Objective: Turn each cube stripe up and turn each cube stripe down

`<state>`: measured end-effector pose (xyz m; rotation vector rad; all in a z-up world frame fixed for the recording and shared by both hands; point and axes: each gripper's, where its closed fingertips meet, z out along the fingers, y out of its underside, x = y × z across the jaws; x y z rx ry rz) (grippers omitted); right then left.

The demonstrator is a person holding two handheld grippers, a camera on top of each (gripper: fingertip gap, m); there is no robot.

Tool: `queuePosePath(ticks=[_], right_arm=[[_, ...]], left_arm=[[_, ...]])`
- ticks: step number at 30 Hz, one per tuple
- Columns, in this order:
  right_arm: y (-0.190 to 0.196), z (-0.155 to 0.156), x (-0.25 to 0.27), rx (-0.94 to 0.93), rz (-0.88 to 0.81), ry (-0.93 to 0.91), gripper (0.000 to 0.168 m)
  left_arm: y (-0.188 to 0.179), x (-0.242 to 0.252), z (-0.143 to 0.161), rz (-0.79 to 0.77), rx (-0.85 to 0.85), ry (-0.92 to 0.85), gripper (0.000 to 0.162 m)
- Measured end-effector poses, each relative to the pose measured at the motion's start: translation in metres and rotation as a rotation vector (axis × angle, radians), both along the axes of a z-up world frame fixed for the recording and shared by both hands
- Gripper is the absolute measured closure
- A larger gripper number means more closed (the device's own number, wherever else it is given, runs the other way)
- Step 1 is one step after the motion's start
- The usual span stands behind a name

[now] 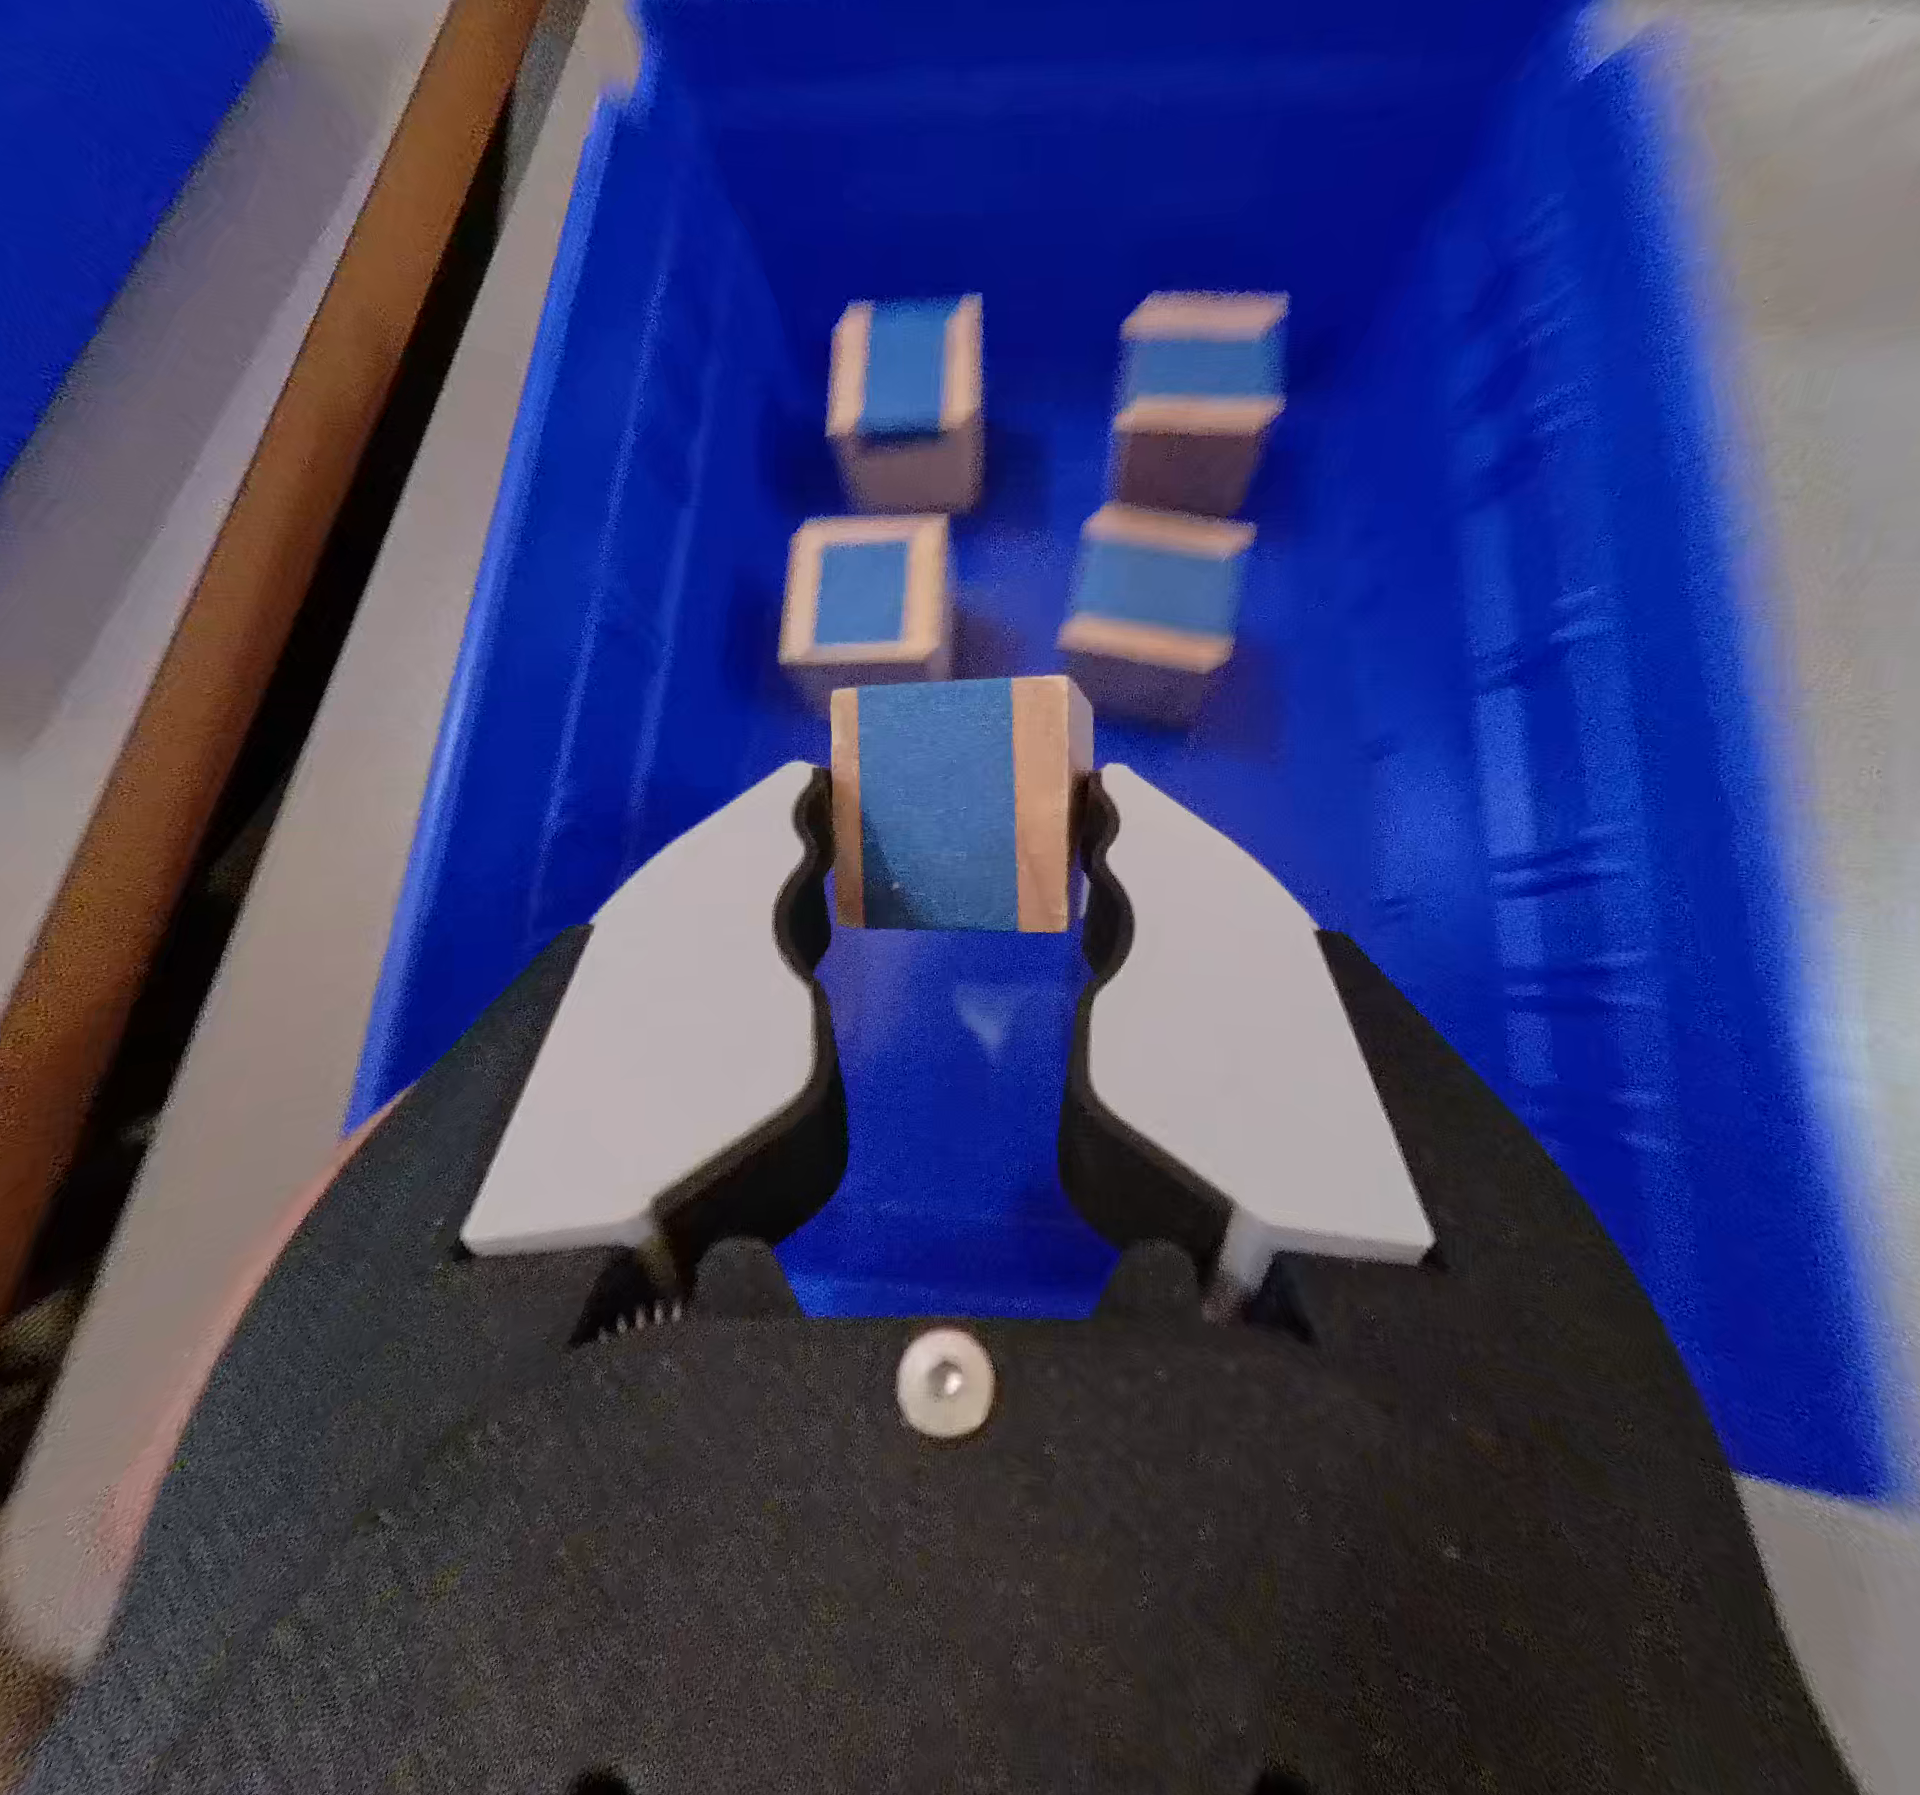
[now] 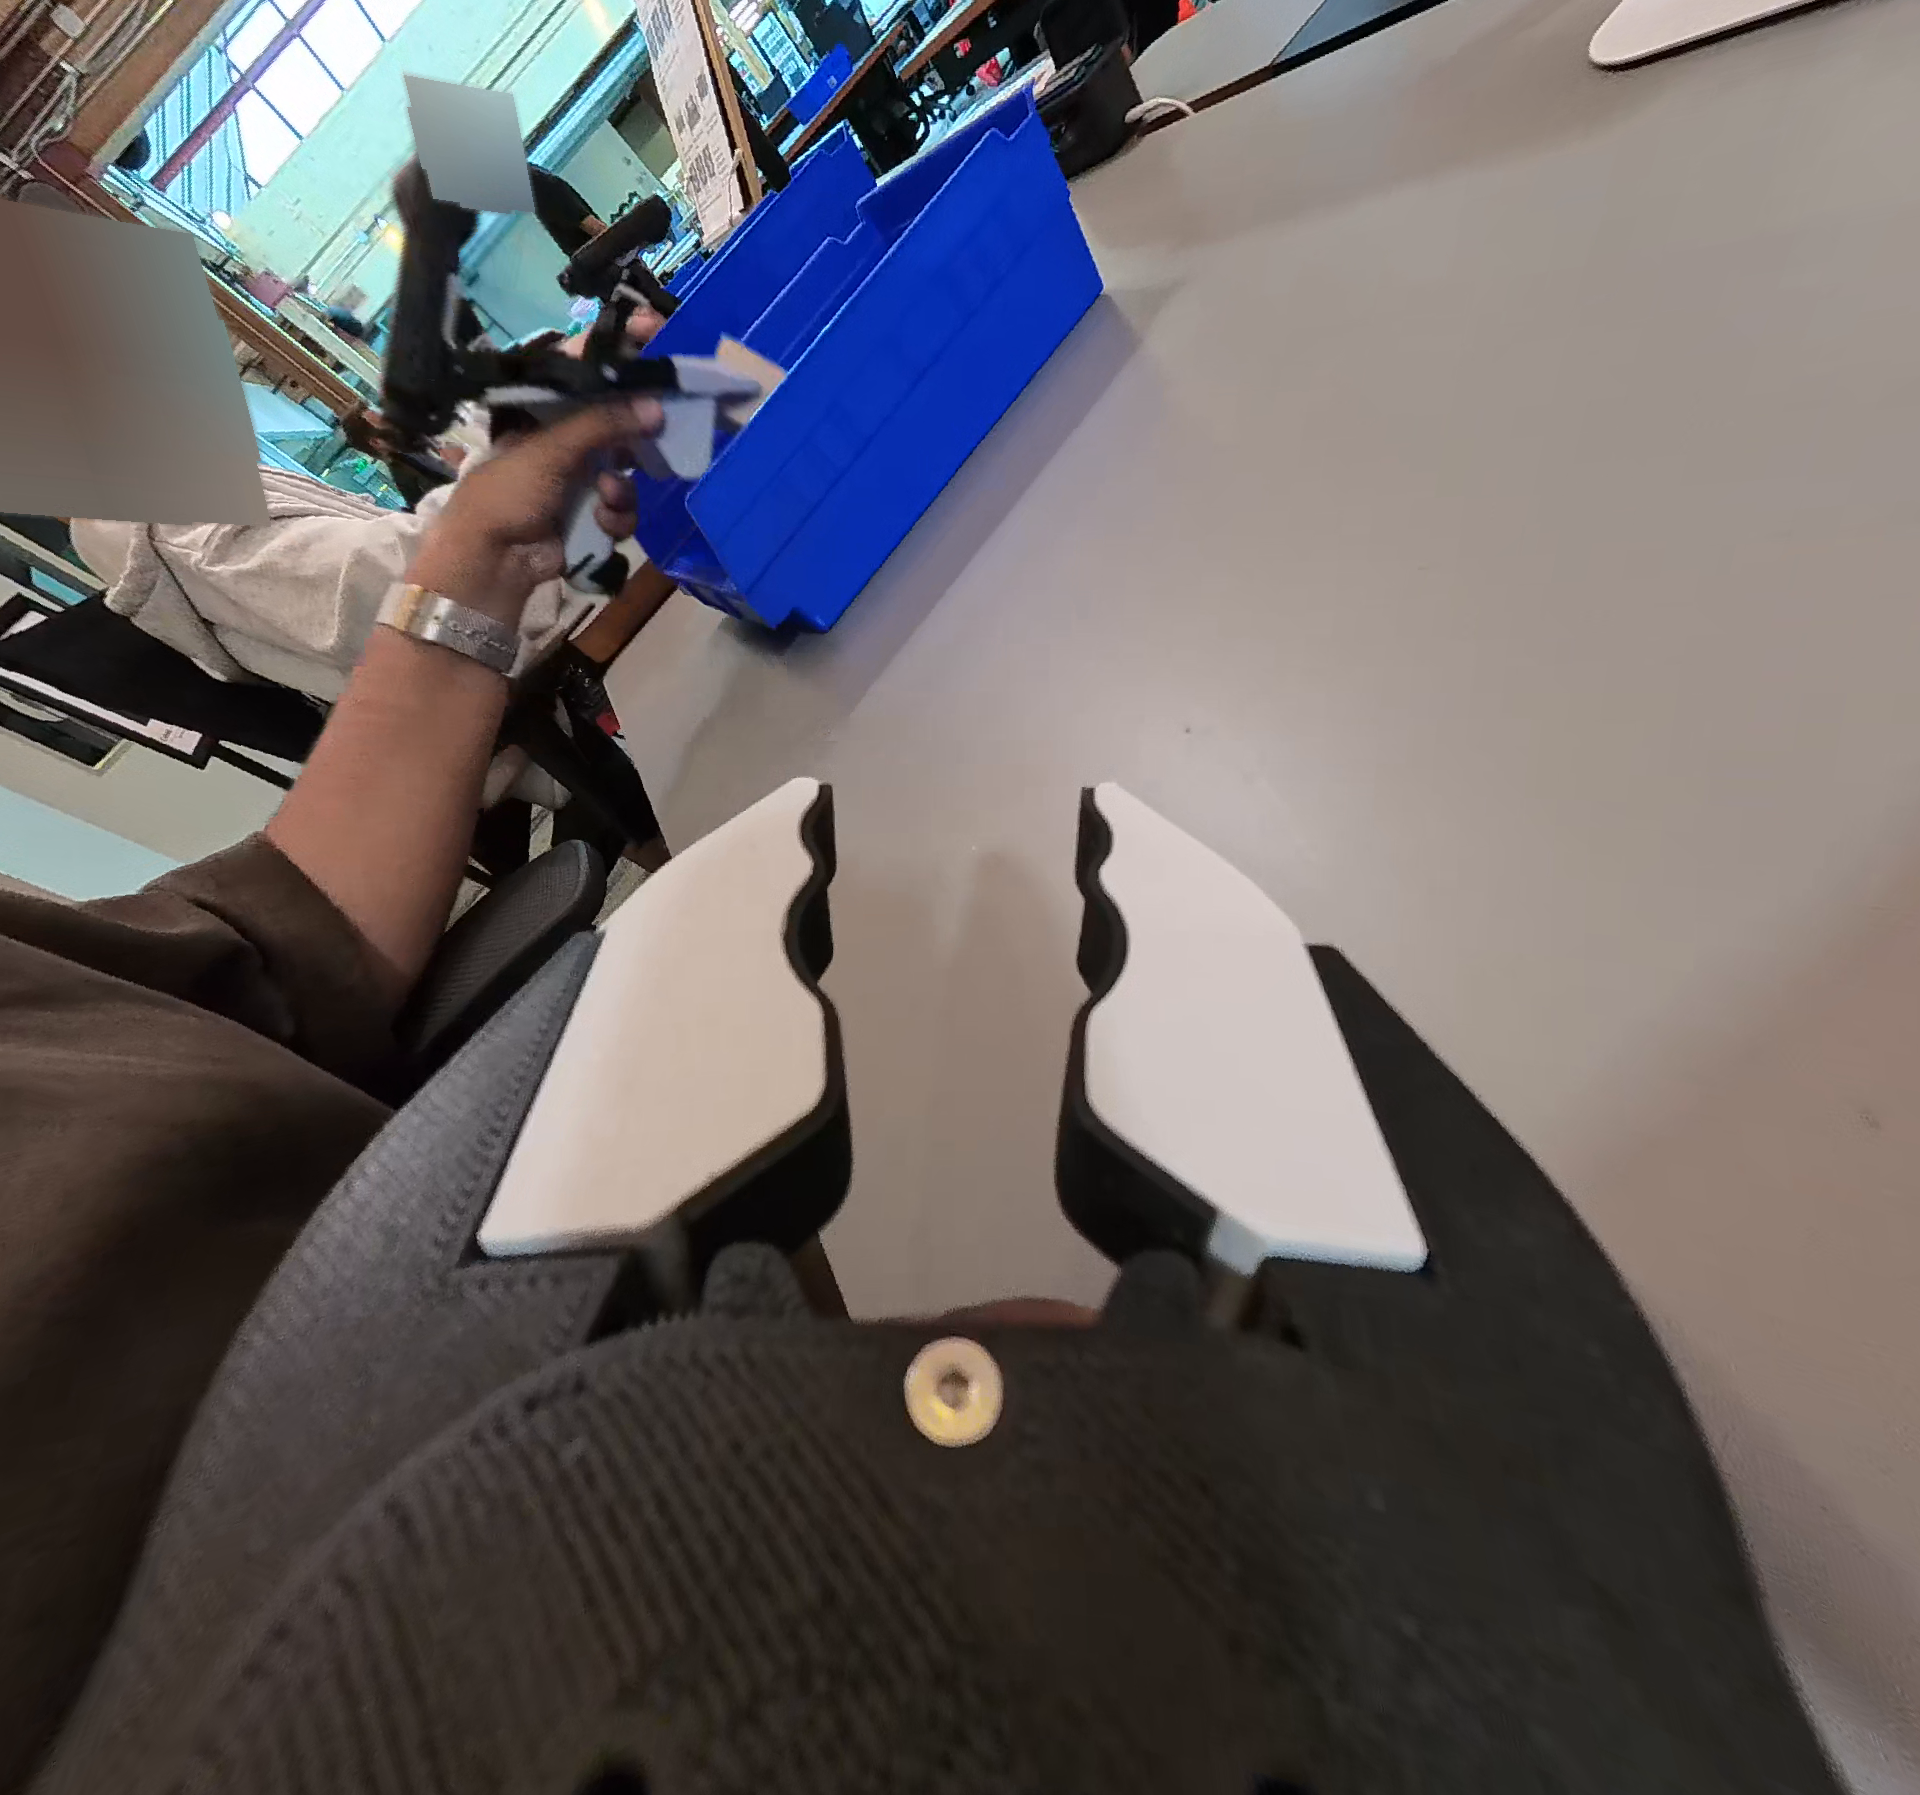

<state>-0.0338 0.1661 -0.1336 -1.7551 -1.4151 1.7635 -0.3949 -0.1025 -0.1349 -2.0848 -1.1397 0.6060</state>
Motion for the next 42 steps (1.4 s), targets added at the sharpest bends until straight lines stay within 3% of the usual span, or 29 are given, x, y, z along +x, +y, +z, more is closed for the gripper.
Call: queuePosePath(ticks=[4, 8, 10, 13, 17, 23, 26, 35, 39, 42], right_arm=[[-0.004, 0.003, -0.001, -0.010, 0.012, 0.017, 0.122], [-0.007, 0.018, 0.000, -0.035, 0.011, 0.093, 0.112], [-0.008, 0.033, 0.003, -0.053, 0.012, 0.174, 0.107], [-0.013, 0.074, 0.017, -0.059, 0.027, 0.402, 0.101], [-0.006, 0.083, 0.022, -0.073, -0.029, 0.449, 0.098], [0.002, 0.085, 0.022, -0.275, -0.025, 0.427, 0.100], [0.001, 0.083, 0.022, -0.242, -0.026, 0.421, 0.127], [0.016, 0.090, 0.027, -0.193, -0.070, 0.455, 0.128], [0.042, 0.101, 0.031, -0.228, -0.158, 0.481, 0.128], [0.076, 0.125, 0.035, -0.121, -0.262, 0.523, 0.128]], left_arm=[[0.079, 0.050, 0.074, -0.305, 0.414, 0.070, 0.116], [0.163, 0.147, 0.131, -0.702, 0.842, -0.015, 0.116], [0.197, 0.199, 0.139, -0.867, 1.003, -0.127, 0.116], [0.237, 0.270, 0.127, -1.023, 1.200, -0.340, 0.117], [0.262, 0.332, 0.105, -1.077, 1.341, -0.579, 0.117], [0.275, 0.371, 0.094, -1.146, 1.301, -0.590, 0.117], [0.278, 0.377, 0.089, -1.119, 1.298, -0.585, 0.116], [0.276, 0.372, 0.085, -1.089, 1.296, -0.641, 0.116], [0.271, 0.360, 0.080, -1.096, 1.225, -0.553, 0.116], [0.270, 0.354, 0.076, -1.086, 1.209, -0.541, 0.116]])
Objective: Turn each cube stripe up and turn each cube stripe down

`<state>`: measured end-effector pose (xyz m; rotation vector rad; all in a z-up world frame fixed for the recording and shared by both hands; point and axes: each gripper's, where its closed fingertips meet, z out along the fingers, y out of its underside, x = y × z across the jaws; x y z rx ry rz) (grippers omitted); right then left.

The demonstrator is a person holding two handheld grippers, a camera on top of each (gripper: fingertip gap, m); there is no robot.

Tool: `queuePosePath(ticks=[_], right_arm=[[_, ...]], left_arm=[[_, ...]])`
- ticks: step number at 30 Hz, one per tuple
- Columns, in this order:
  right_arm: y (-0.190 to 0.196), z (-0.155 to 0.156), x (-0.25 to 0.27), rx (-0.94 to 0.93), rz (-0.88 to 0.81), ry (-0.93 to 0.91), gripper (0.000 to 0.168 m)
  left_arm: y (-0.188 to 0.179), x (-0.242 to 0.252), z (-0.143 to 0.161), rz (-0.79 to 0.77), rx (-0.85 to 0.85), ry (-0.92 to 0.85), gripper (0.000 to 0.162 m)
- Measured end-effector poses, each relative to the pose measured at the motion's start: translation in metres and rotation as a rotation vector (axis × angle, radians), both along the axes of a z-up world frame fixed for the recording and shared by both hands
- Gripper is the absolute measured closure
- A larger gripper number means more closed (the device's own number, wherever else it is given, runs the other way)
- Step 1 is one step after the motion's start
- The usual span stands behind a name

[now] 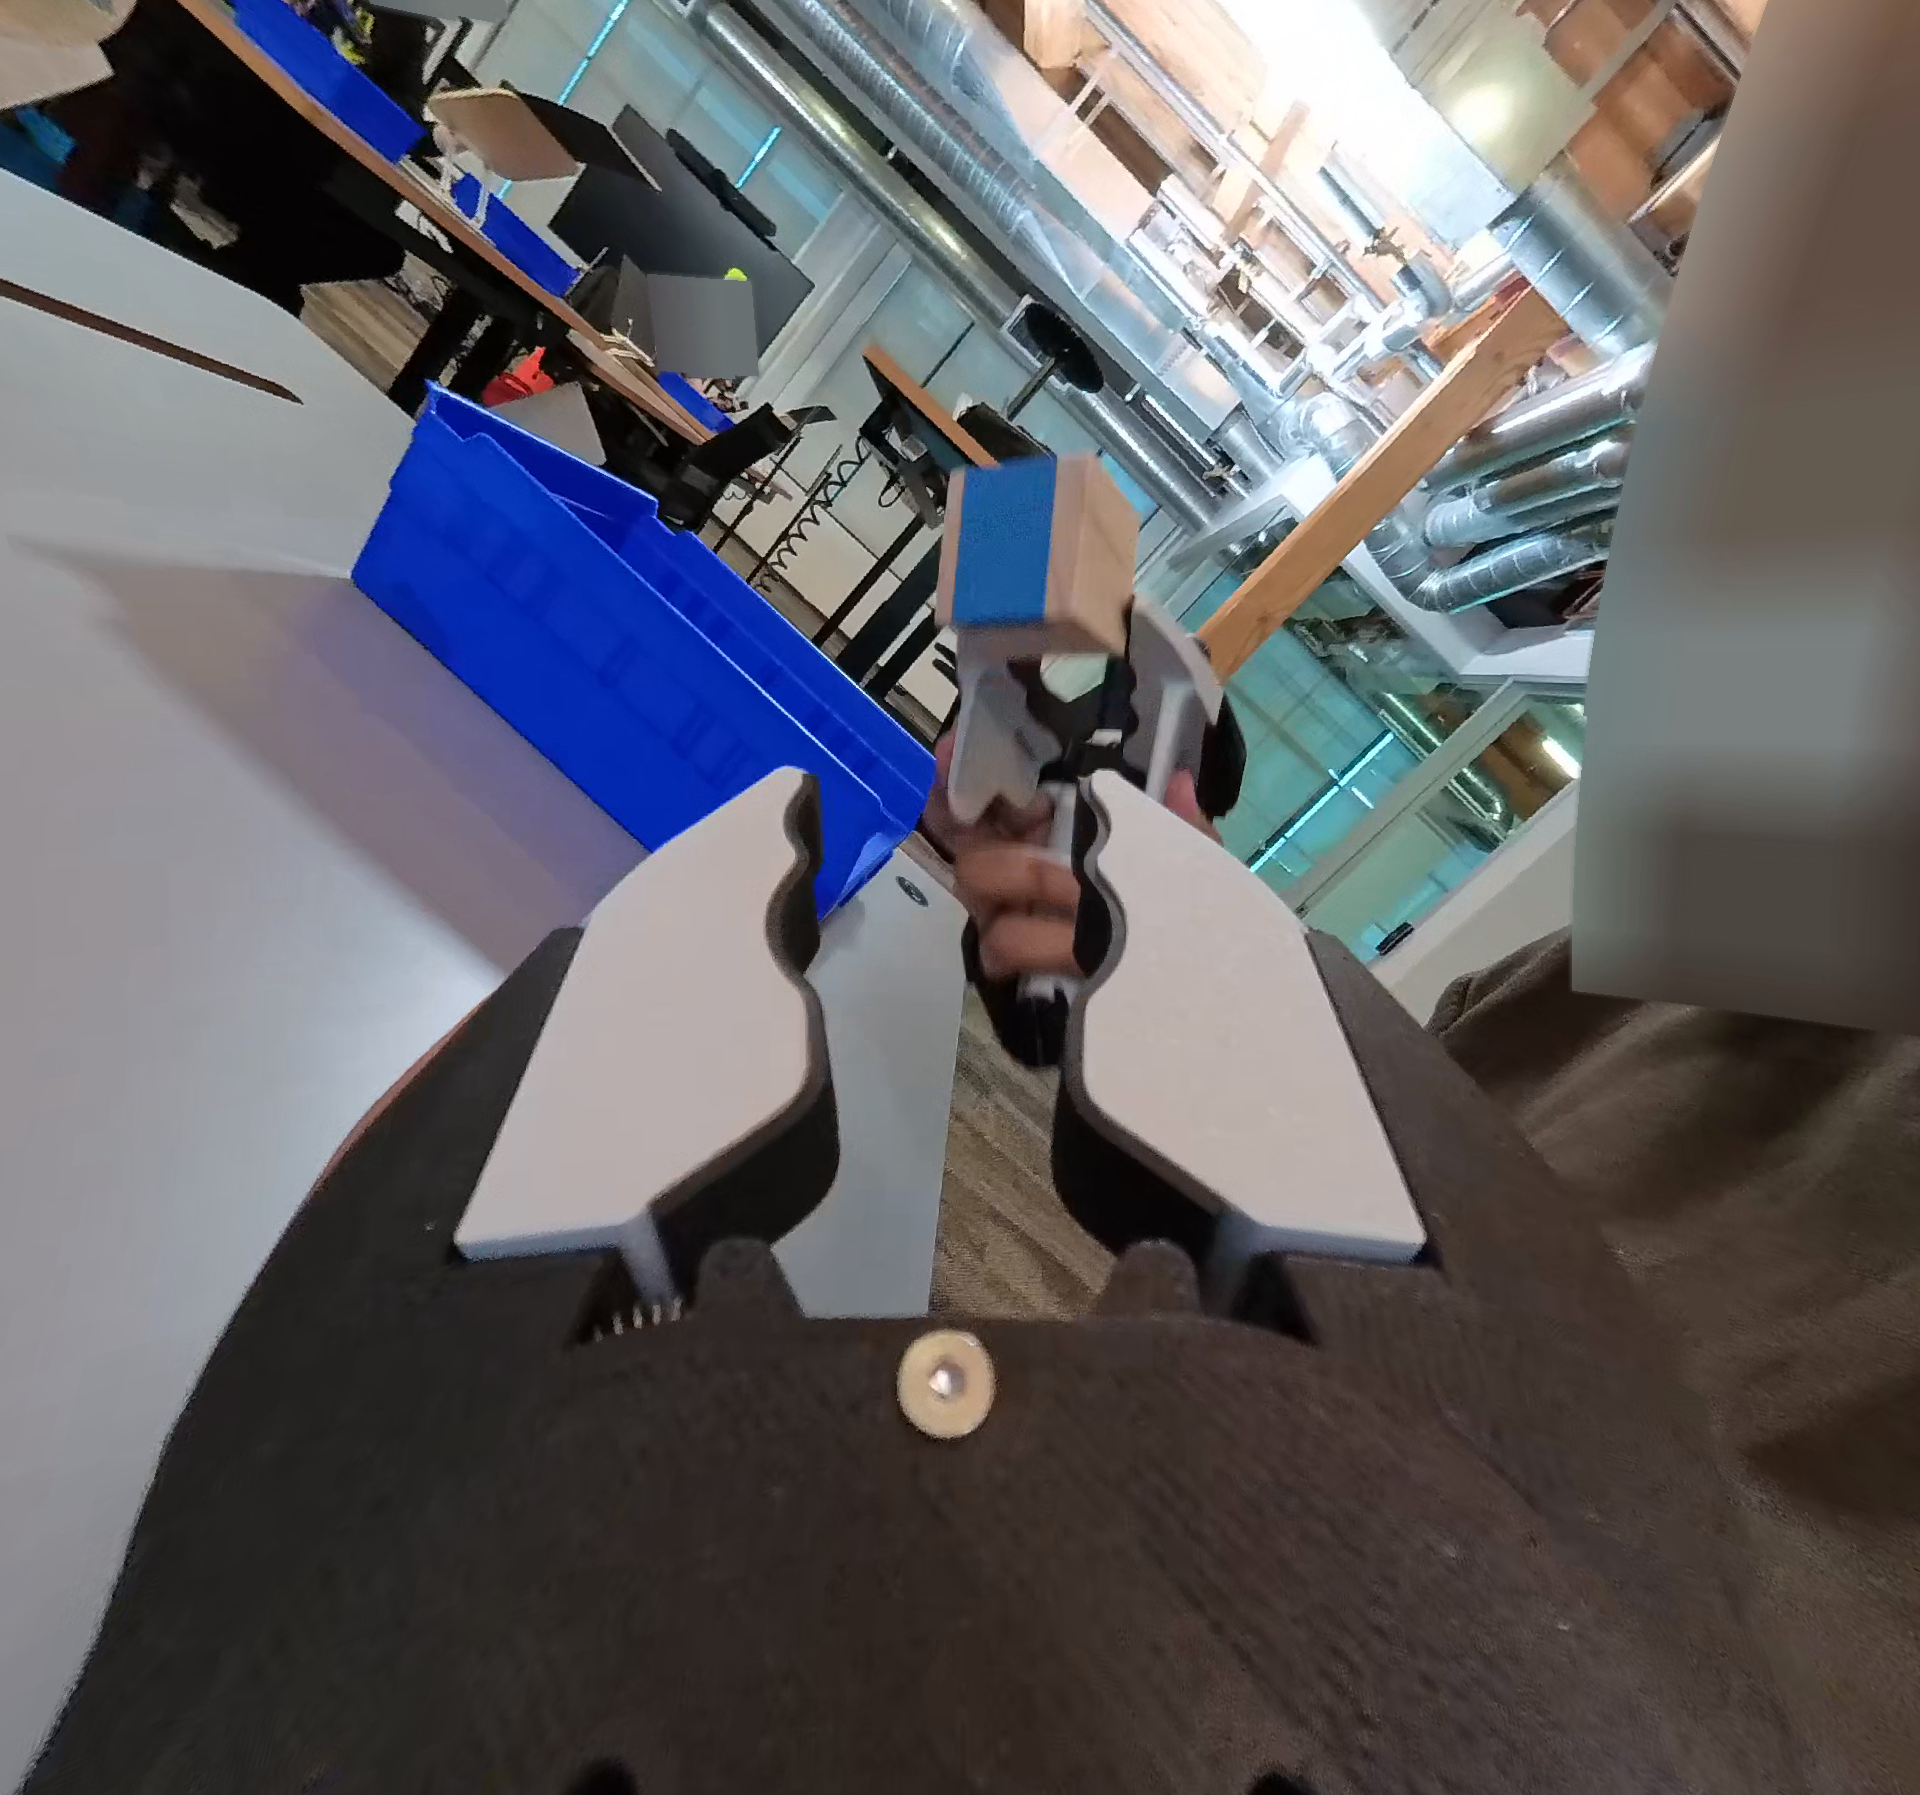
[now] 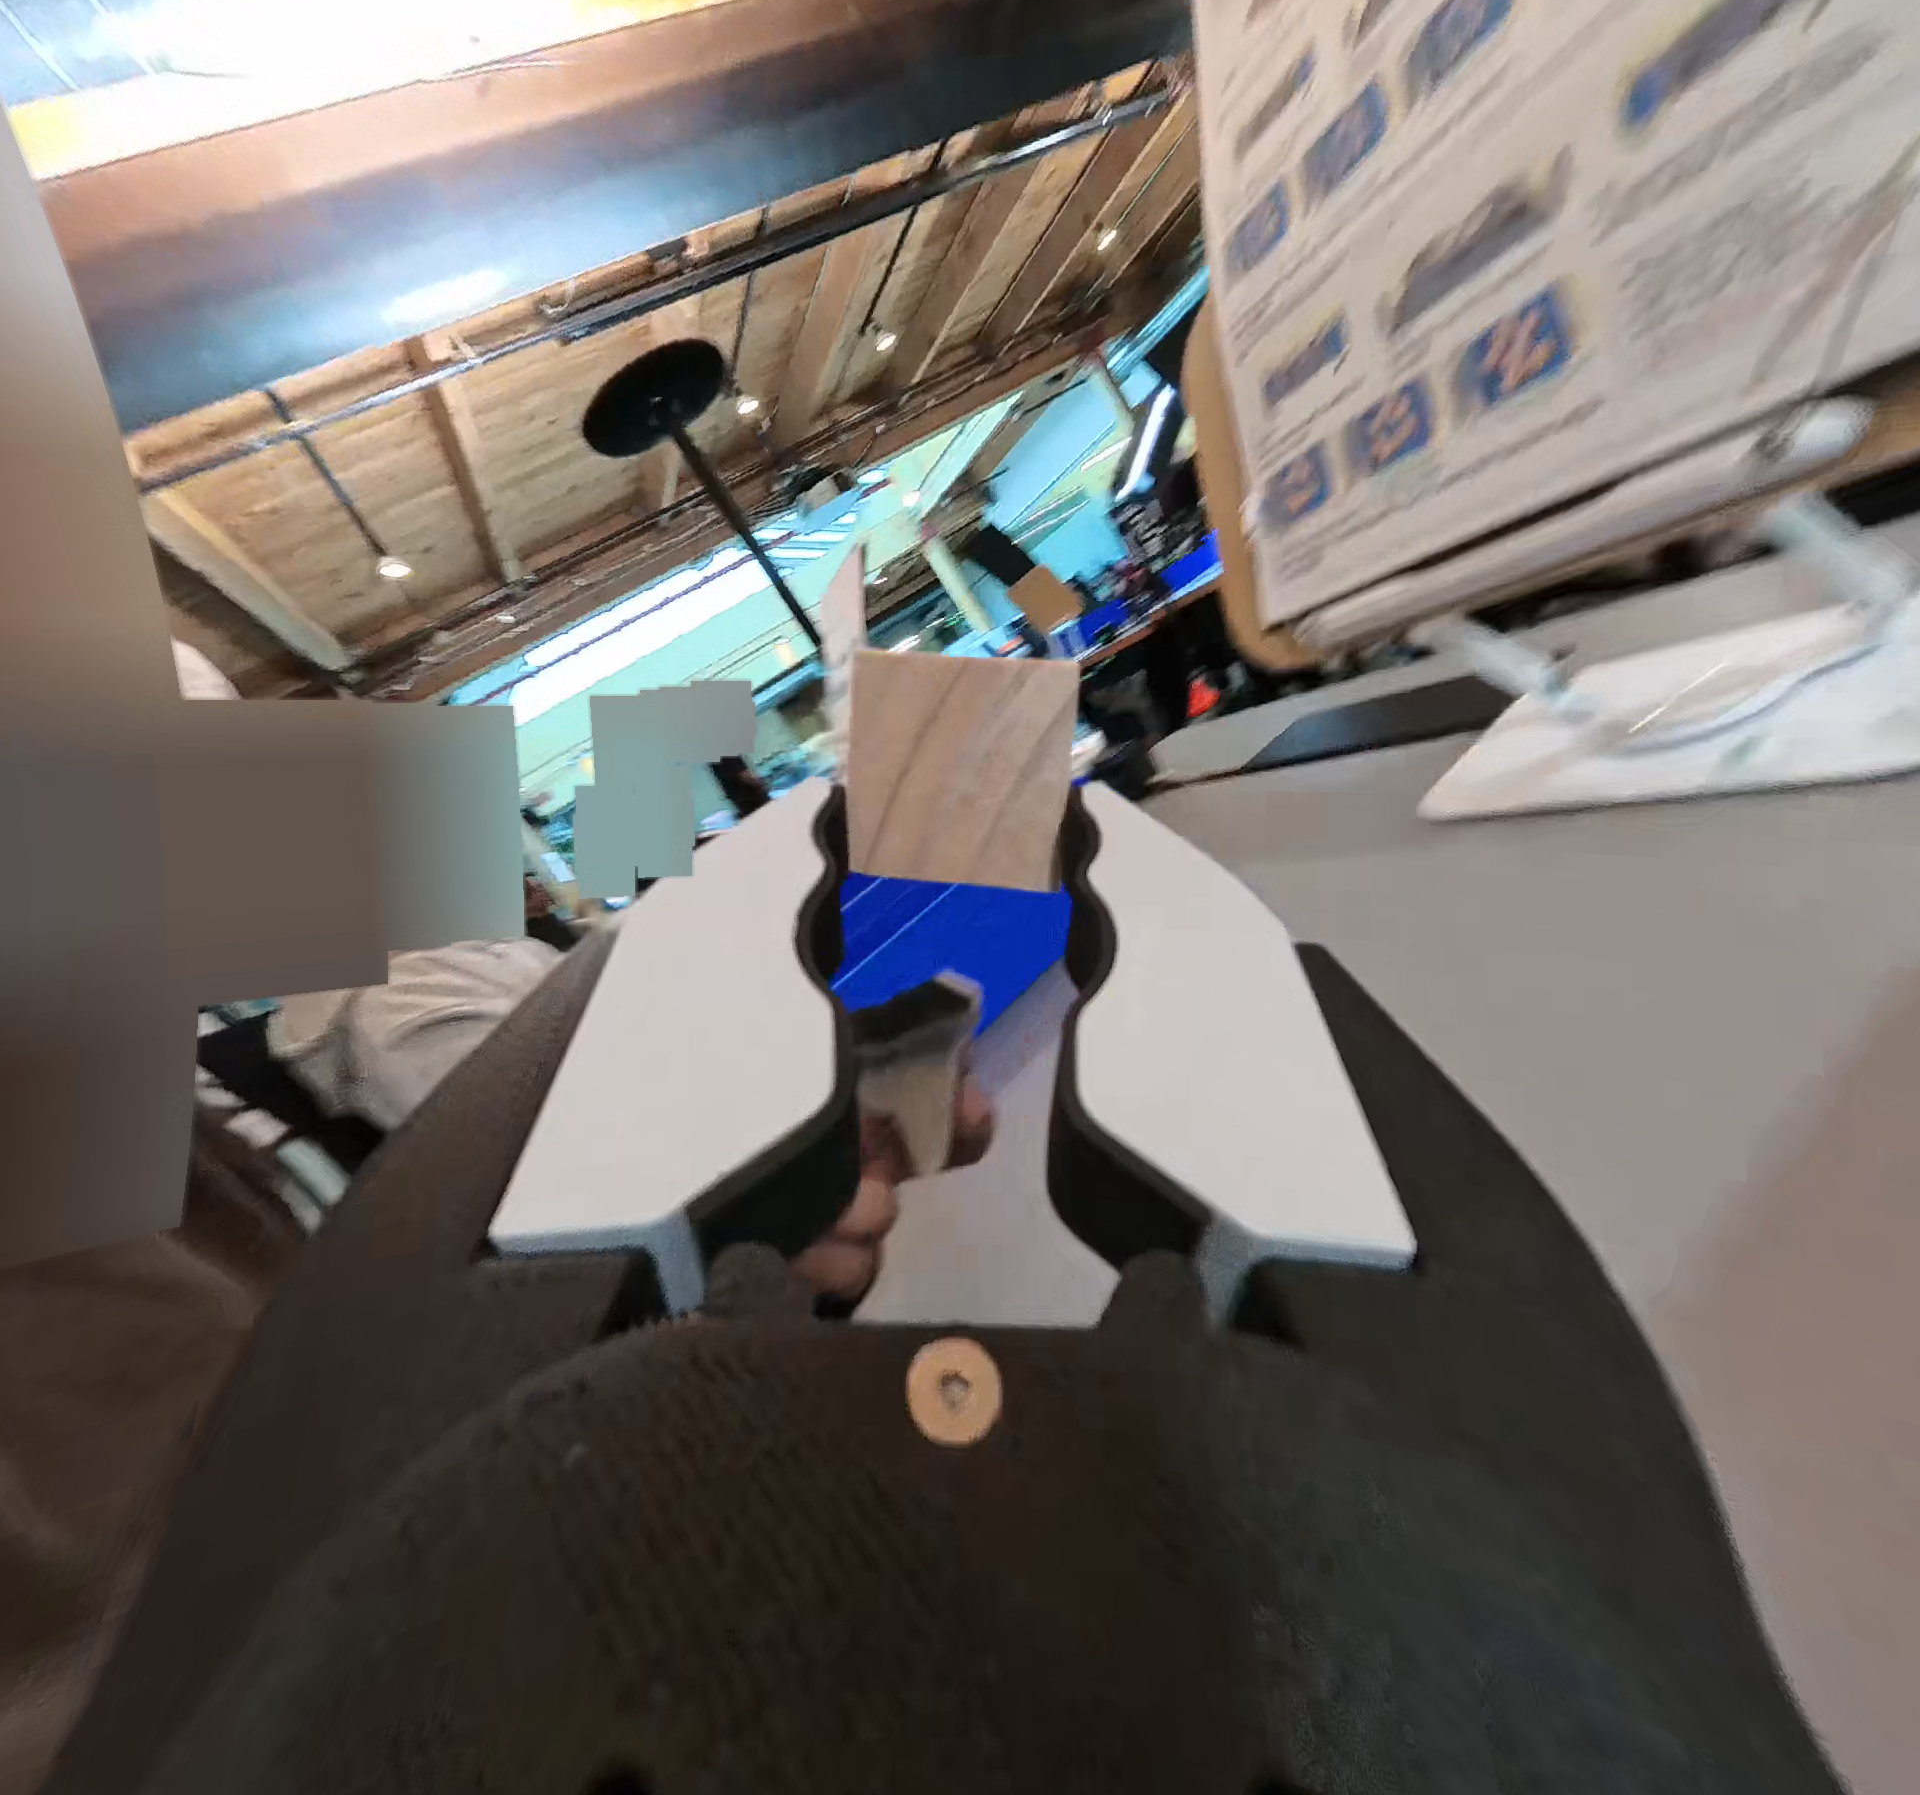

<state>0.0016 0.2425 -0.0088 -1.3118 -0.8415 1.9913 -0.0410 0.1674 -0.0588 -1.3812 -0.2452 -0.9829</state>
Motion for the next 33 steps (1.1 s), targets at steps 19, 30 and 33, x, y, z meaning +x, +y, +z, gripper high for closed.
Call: queuePosePath(ticks=[19, 30, 33], right_arm=[[0.350, -0.161, 0.021, 0.256, -0.710, -1.173, 0.127], [0.364, -0.175, 0.027, 0.254, -0.730, -1.303, 0.116], [0.356, -0.152, 0.026, 0.278, -0.729, -1.261, 0.115]], left_arm=[[0.003, 0.021, -0.019, -0.111, -0.072, -0.032, 0.119], [0.004, 0.009, -0.030, -0.111, -0.108, -0.082, 0.120], [0.003, 0.007, -0.030, -0.110, -0.108, -0.078, 0.120]])
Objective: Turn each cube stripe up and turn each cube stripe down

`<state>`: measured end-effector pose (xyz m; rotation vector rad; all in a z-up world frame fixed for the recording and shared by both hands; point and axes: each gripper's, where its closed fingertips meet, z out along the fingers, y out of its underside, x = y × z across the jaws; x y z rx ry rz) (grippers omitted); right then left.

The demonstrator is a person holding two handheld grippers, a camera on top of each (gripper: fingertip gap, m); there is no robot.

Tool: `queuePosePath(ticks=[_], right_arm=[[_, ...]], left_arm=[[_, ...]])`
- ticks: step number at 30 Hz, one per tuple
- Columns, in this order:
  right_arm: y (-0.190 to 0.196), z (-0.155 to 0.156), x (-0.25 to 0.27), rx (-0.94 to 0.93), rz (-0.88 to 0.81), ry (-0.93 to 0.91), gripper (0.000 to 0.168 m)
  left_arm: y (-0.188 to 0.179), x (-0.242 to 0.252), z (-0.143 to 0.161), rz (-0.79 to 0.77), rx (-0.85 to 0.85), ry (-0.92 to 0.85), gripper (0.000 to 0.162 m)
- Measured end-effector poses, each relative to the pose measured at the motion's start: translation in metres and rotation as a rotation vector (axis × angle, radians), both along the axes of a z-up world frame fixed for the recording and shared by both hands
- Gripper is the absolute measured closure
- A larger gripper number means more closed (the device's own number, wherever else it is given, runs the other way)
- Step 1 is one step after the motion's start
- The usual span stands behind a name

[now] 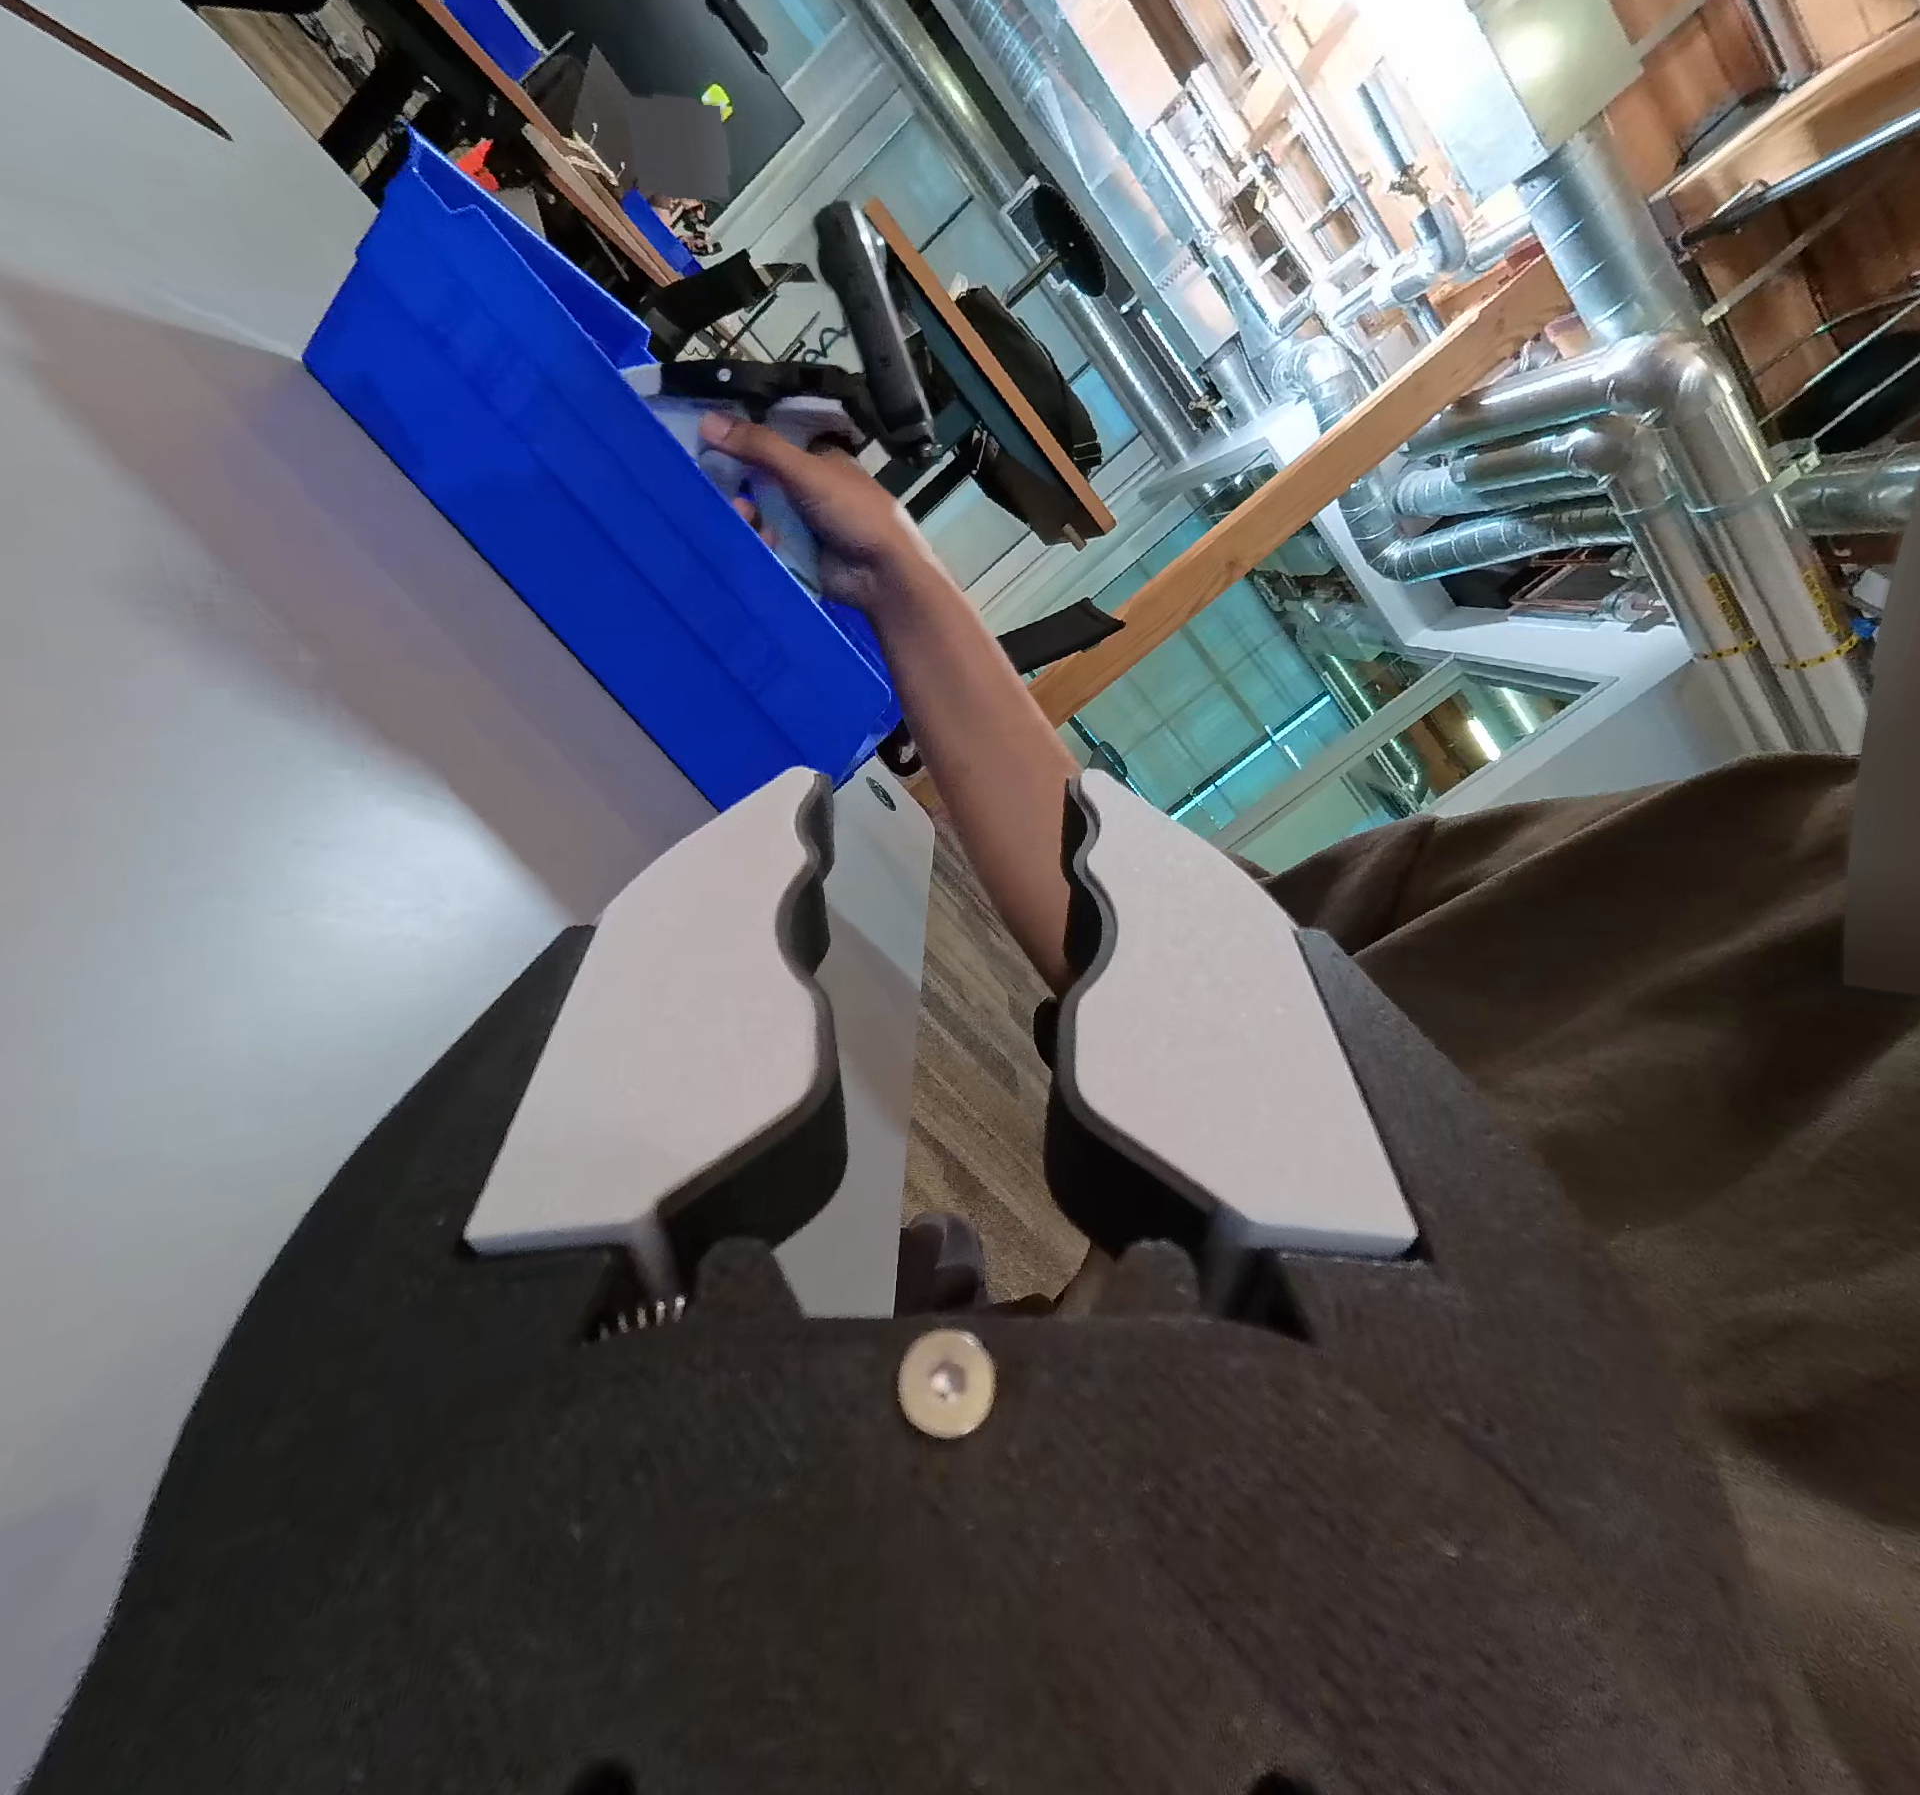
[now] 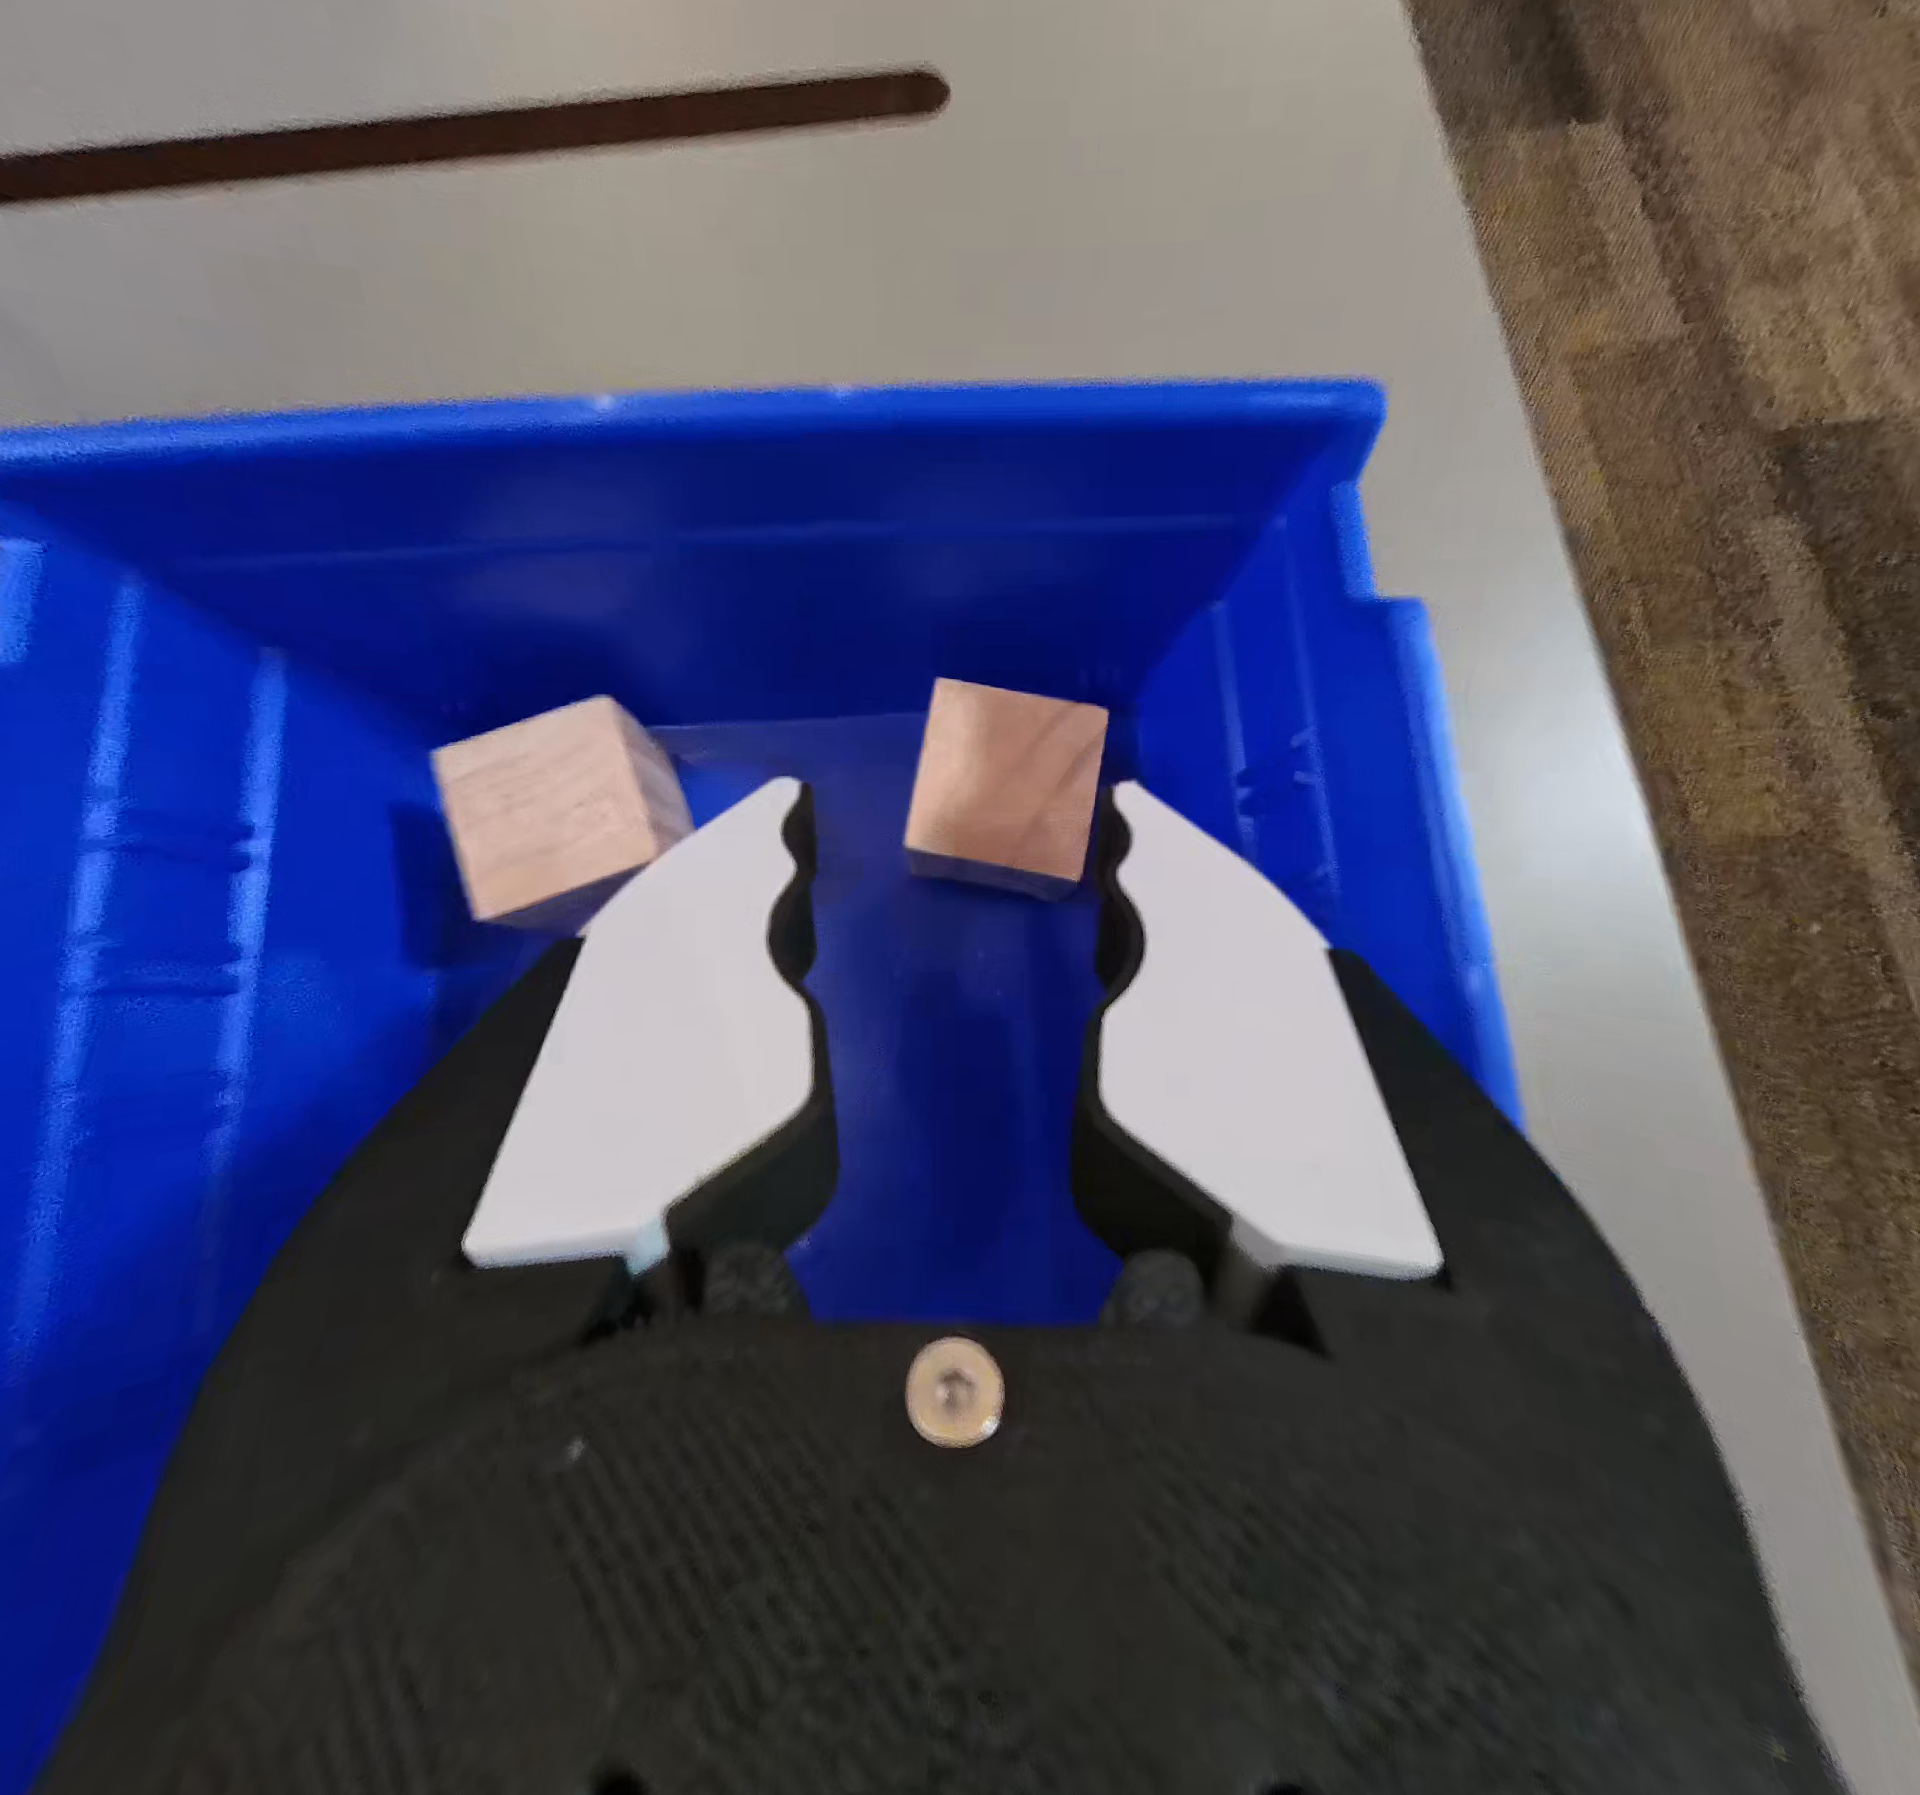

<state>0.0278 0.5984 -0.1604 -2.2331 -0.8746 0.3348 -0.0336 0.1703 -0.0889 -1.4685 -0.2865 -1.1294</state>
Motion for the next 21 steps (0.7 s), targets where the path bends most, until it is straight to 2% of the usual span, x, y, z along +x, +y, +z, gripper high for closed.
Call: queuePosePath(ticks=[2, 4, 7, 9, 12, 15, 18, 20, 21], right_arm=[[-0.014, 0.031, -0.006, 0.047, 0.033, 0.060, 0.118], [-0.051, 0.071, -0.024, 0.080, 0.151, 0.184, 0.119], [-0.142, 0.120, -0.051, 0.077, 0.385, 0.375, 0.116], [-0.215, 0.129, -0.062, 0.046, 0.544, 0.465, 0.117], [-0.322, 0.094, -0.064, -0.057, 0.752, 0.473, 0.125], [-0.411, 0.053, -0.057, -0.190, 0.915, 0.550, 0.125], [-0.451, 0.021, -0.048, -0.210, 1.041, 0.478, 0.121], [-0.455, 0.010, -0.048, -0.137, 1.098, 0.399, 0.122], [-0.453, 0.006, -0.049, -0.109, 1.101, 0.378, 0.124]], left_arm=[[-0.001, -0.001, 0.000, 0.002, -0.001, 0.006, 0.120], [-0.001, -0.003, 0.000, 0.011, 0.000, 0.012, 0.120], [0.000, -0.010, -0.002, 0.036, -0.008, 0.021, 0.120], [0.000, -0.017, -0.002, 0.060, -0.012, 0.031, 0.121], [-0.009, -0.037, 0.008, 0.062, 0.012, 0.044, 0.125], [-0.028, -0.081, 0.035, 0.180, 0.068, 0.095, 0.125], [-0.064, -0.148, 0.077, 0.415, 0.113, 0.221, 0.122], [-0.094, -0.204, 0.093, 0.654, 0.021, 0.344, 0.119], [-0.110, -0.230, 0.094, 0.741, -0.058, 0.395, 0.107]])
